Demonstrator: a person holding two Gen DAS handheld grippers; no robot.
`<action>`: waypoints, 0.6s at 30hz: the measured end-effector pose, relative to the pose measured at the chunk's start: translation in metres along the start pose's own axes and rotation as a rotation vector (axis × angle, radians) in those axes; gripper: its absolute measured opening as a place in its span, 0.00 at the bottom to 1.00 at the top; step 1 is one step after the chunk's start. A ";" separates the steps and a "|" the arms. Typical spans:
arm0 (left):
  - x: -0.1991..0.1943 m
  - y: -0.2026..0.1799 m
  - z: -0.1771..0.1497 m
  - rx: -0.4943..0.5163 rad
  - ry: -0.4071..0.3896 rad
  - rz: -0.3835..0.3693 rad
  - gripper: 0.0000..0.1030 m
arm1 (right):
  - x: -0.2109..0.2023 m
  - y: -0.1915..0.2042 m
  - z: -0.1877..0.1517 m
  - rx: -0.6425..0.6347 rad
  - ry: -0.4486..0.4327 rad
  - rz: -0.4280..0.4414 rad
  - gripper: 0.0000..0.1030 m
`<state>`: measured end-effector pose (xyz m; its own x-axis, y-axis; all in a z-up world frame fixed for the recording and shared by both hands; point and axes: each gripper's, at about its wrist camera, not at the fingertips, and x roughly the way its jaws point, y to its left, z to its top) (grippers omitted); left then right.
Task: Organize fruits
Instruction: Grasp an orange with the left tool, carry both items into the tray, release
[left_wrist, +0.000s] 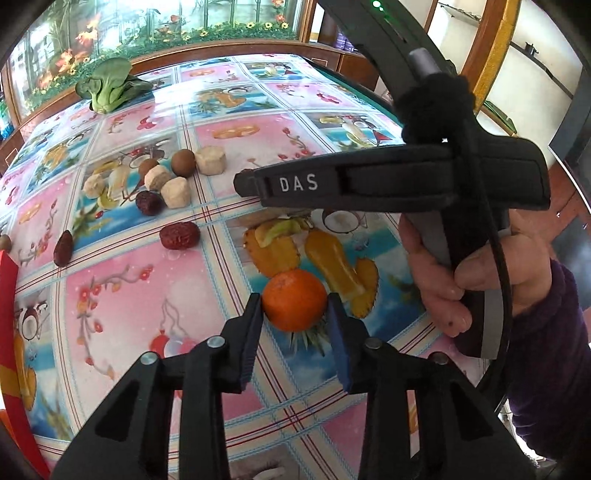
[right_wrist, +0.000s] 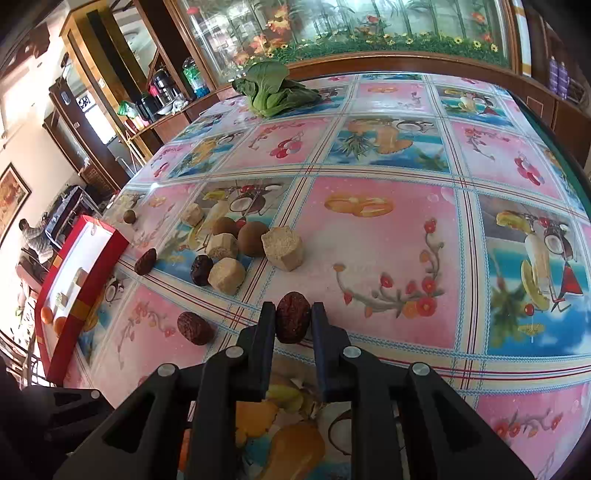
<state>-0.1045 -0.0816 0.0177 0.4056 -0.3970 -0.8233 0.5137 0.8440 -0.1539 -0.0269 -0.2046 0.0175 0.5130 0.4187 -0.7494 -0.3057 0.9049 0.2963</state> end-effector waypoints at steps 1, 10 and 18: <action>0.000 0.000 0.000 -0.005 -0.002 -0.001 0.35 | -0.003 0.002 0.000 -0.007 -0.018 0.005 0.17; -0.022 0.006 -0.003 -0.023 -0.072 0.101 0.35 | -0.024 0.002 0.003 -0.010 -0.172 -0.037 0.17; -0.096 0.049 -0.022 -0.097 -0.228 0.239 0.35 | -0.021 0.021 0.005 0.020 -0.184 -0.014 0.17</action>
<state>-0.1352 0.0064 0.0774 0.6702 -0.2453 -0.7005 0.3141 0.9489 -0.0318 -0.0398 -0.1940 0.0422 0.6555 0.4113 -0.6334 -0.2826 0.9113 0.2993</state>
